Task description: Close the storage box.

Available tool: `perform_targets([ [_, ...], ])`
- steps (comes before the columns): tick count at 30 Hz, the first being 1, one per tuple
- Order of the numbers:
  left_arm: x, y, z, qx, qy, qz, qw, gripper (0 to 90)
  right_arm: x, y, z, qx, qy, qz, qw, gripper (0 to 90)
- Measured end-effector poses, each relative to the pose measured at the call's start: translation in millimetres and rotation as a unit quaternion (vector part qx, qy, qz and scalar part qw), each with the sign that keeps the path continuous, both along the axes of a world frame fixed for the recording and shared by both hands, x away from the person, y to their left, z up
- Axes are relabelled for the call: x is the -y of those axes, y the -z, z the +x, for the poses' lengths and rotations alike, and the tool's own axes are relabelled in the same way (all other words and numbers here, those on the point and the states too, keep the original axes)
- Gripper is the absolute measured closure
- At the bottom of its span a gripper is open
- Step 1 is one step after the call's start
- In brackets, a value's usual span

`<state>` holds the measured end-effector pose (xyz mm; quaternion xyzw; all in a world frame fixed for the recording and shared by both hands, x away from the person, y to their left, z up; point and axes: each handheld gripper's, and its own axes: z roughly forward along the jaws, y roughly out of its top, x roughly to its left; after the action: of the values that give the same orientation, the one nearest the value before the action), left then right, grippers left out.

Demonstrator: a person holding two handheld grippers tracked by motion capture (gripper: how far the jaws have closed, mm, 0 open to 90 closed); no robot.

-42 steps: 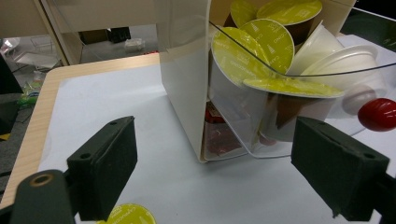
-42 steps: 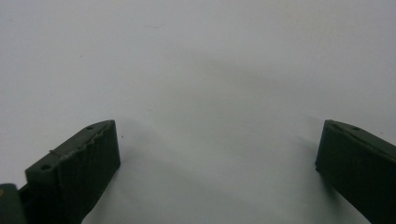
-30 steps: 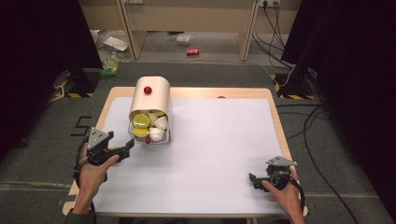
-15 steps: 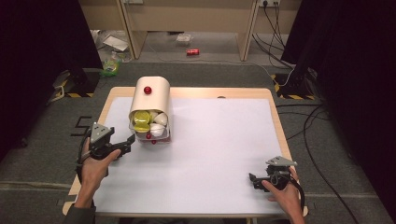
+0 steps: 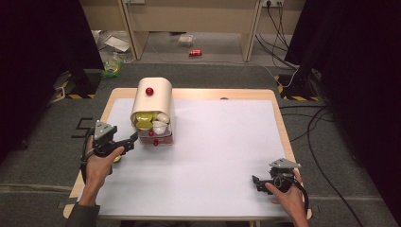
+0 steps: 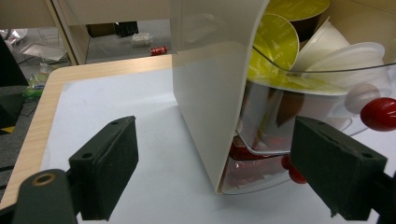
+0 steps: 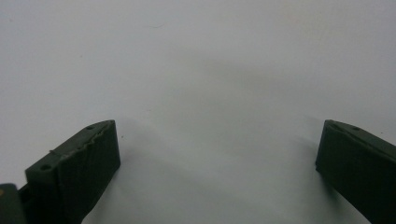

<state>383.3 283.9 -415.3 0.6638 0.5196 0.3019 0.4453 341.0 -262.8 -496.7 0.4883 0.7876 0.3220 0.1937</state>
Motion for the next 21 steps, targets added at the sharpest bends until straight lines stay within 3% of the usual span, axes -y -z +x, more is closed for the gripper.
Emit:
perform_targets([
  [10, 0.0, 2.4, 7.5, -0.004, -0.008, -0.004, 1.0, 15.5, 0.1, 0.0, 0.0, 0.0, 0.0, 0.0, 1.0, 0.3],
  [21, 4.0, -4.2, 10.7, -0.003, -0.005, 0.008, 1.0, 14.6, 0.0, 0.0, 0.1, 0.0, 0.0, 0.0, 1.0, 0.3],
])
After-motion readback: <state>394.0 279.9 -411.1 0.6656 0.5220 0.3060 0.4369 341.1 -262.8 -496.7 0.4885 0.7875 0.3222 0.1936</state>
